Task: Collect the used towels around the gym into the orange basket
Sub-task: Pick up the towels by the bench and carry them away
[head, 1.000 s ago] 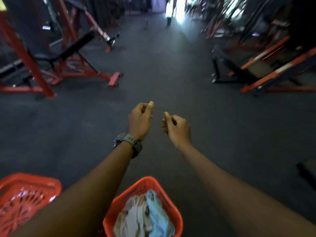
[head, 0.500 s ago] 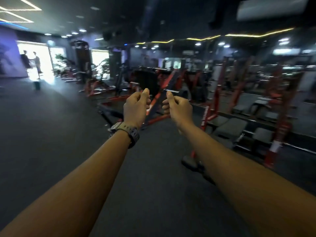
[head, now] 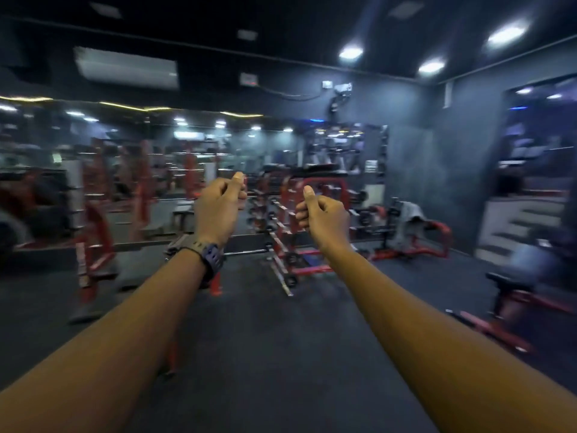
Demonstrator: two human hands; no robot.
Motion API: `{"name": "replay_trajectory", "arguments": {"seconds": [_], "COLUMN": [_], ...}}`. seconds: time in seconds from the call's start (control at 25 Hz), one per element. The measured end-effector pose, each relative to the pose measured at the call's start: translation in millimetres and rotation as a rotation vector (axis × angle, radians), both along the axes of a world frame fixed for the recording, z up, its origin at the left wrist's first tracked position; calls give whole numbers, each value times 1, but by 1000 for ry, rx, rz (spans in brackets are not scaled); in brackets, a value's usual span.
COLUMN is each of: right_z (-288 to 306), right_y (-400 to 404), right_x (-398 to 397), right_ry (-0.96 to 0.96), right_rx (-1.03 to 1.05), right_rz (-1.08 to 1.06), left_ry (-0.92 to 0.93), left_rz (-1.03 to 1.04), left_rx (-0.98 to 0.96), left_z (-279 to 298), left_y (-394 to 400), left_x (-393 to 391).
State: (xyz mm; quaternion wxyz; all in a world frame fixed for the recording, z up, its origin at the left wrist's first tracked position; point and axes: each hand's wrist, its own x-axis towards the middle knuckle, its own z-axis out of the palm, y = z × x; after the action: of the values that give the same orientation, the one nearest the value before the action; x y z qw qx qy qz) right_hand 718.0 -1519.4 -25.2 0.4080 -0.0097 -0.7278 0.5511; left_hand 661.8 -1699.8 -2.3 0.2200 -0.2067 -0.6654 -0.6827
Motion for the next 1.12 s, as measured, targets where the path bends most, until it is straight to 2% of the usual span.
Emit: {"name": "replay_trajectory", "arguments": {"seconds": [0.2,0.48,0.76,1.12], "right_z": [-19,-41,-48,-51], "right_y": [162,272,319,328], "right_x": [113,247,355,367], "right_ry": [-2,-28,-58,-70], "right_rx": [-87,-143,-182,-164], "right_rz": [-276,-597,-906,-1058], "left_ry": [-11,-66,-57,-49], "left_rz": [-265,-502,-738,-870], "left_rx": [-14,-40,-71,-68], "left_z": [-16,-37,-41,-42], "left_y": [166,302,393,437], "left_x": [68,145,218,221]}}
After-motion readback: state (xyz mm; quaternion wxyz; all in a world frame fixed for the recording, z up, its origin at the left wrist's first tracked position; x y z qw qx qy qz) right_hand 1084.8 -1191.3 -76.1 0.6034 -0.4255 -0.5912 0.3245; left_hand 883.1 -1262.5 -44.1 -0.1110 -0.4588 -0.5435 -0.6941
